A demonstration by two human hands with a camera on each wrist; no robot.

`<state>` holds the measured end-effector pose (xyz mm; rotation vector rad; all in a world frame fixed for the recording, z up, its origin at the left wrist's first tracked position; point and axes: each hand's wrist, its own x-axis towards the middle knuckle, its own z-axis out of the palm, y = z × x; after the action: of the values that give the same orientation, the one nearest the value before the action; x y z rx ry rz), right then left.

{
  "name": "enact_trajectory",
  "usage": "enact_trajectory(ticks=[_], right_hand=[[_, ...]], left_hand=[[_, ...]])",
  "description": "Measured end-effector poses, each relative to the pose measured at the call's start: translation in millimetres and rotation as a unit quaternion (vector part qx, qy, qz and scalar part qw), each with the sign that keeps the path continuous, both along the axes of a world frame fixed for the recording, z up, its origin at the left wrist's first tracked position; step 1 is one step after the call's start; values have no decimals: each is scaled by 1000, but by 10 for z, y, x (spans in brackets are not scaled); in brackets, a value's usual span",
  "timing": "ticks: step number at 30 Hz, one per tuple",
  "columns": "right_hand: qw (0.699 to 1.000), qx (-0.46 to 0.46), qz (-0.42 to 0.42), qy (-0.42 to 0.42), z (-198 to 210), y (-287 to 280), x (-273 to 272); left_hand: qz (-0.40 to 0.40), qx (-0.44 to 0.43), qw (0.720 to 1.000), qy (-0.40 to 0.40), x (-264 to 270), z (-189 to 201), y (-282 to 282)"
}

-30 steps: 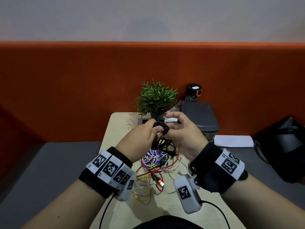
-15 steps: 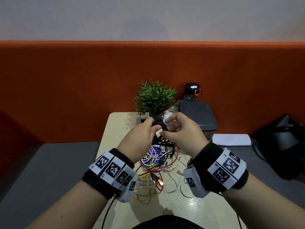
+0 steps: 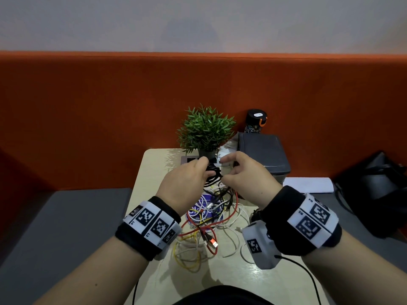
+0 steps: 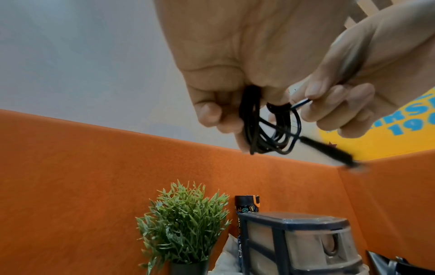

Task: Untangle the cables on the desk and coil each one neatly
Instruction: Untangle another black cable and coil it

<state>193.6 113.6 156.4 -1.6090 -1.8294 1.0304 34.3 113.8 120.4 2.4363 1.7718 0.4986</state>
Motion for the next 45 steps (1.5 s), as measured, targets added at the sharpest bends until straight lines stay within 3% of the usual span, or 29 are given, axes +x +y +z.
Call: enact_trajectory(ticks=[6, 11, 14, 19, 22, 28, 33, 37, 40, 42, 45], right_hand=[[988, -30, -57, 137, -257, -62, -66], [982, -31, -68, 176, -343, -136, -140], [984, -7, -87, 153, -374, -140, -157], [986, 124, -108, -21, -373, -121, -104], [976, 179, -111, -55, -308, -118, -69], [973, 146, -161, 74, -268, -78, -4], [975, 121, -136, 127, -276, -114, 14], [973, 36, -102, 204, -262, -159, -8], [948, -45, -80, 306, -245, -192, -35], [948, -32, -84, 306, -240, -188, -37], [951, 1, -91, 295, -235, -172, -55]], left_hand=[[36, 5, 991, -128, -31, -36, 34], [57, 30, 979, -193, 52, -22, 9], [57, 34, 971, -230, 96, 11, -9], [50, 35, 961, -270, 117, 48, -33], [52, 37, 953, -297, 132, 104, -65], [40, 8, 932, -359, 188, 194, -139], [45, -44, 908, -414, 176, 150, -156], [49, -37, 922, -382, 145, 124, -143], [46, -54, 920, -385, 123, 131, -124], [36, -81, 914, -396, 116, 144, -124], [9, -83, 929, -362, 131, 133, -153]])
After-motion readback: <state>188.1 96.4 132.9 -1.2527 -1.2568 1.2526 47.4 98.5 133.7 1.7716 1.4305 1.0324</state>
